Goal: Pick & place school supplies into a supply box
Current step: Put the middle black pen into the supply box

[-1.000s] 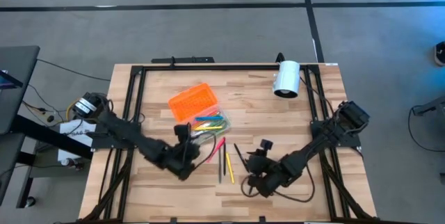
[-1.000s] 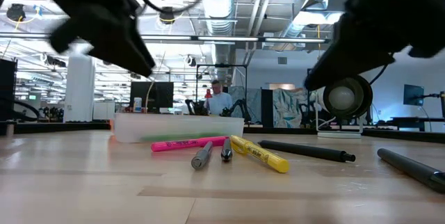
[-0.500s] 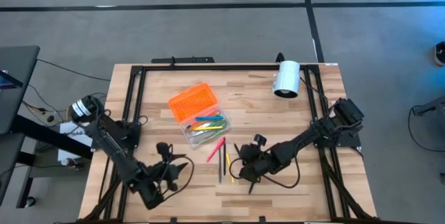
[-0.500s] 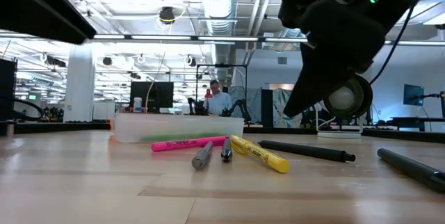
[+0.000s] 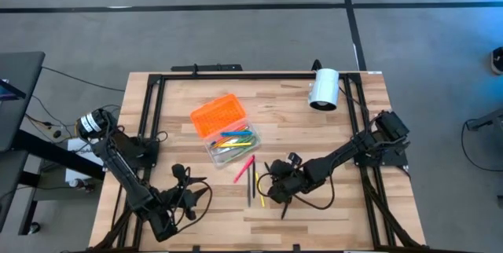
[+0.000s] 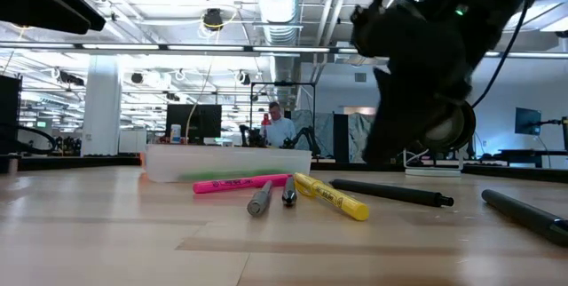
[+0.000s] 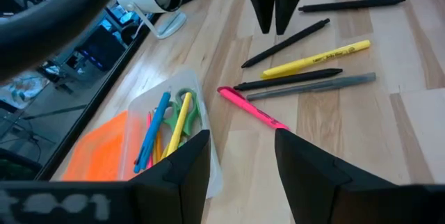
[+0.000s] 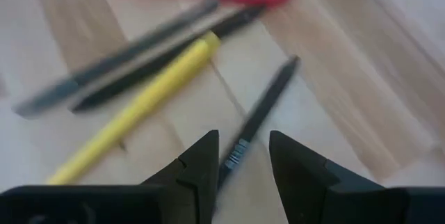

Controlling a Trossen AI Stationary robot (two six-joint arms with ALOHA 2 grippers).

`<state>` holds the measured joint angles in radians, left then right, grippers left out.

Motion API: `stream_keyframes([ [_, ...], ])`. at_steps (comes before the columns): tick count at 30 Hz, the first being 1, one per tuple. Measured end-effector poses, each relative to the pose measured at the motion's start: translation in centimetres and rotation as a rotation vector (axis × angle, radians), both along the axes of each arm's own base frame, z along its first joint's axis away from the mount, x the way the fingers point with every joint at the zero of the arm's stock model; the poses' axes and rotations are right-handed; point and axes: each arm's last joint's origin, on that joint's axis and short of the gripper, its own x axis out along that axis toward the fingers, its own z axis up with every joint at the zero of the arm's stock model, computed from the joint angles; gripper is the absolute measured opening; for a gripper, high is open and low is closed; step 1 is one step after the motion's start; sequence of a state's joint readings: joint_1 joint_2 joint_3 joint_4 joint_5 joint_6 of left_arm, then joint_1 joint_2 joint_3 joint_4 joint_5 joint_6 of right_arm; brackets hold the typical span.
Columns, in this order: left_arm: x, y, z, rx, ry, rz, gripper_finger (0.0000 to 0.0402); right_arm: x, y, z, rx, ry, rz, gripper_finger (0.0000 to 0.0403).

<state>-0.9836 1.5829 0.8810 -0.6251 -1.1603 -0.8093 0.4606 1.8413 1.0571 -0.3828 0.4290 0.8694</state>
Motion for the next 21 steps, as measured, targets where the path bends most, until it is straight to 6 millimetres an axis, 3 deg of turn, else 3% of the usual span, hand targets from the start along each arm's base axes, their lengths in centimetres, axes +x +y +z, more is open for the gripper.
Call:
stream_keyframes([
  [10,-0.1,0.1,0.0,-0.008,-0.002,0.011,0.0153,0.9,-0.8,-2.1,0.07,0.073,-0.007,0.0122],
  [21,-0.1,0.2,-0.1,-0.015,-0.004,0.02,0.0153,0.4,-1.4,-2.9,-0.04,0.198,0.083,0.0098],
])
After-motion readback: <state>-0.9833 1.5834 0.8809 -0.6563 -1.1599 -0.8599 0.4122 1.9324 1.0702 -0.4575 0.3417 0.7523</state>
